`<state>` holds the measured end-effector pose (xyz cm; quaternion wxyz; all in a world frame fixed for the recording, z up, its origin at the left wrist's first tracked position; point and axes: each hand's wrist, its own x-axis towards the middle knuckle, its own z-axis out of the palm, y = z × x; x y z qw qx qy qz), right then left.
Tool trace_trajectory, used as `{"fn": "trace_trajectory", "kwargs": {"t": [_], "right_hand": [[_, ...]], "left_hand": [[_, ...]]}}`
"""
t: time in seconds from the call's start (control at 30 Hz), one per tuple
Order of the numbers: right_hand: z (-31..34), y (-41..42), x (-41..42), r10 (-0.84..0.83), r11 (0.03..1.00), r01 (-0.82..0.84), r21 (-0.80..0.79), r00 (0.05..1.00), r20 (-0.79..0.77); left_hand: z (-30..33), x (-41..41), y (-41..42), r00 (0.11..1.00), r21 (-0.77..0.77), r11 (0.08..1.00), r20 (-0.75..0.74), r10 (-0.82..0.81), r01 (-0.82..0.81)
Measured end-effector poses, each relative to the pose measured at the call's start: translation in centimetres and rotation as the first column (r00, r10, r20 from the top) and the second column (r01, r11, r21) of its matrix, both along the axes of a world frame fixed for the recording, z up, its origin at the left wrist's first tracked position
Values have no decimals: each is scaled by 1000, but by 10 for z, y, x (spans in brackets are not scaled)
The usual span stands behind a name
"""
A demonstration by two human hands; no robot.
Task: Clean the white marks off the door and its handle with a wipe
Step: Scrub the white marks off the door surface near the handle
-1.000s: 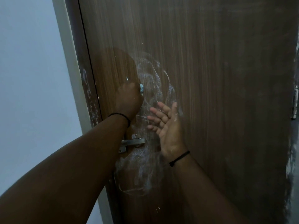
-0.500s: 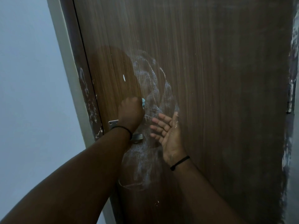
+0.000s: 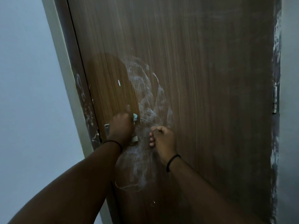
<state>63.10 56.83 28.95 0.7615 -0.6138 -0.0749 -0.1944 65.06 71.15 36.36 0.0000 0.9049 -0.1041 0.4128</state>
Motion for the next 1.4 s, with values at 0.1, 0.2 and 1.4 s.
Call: {"fn": "trace_trajectory", "kwargs": {"t": [0.1, 0.2, 1.4], "right_hand": [[19, 8, 11, -107, 921, 191, -339, 962, 252], [43, 23, 20, -91, 761, 392, -517, 853, 514], [120, 68, 97, -59, 152, 875, -459, 471, 880]], "left_hand": [[5, 2, 14, 998, -114, 993, 66, -8, 16], [14, 8, 27, 992, -147, 989, 126, -19, 37], [43, 79, 63, 838, -95, 995, 541, 72, -24]]}}
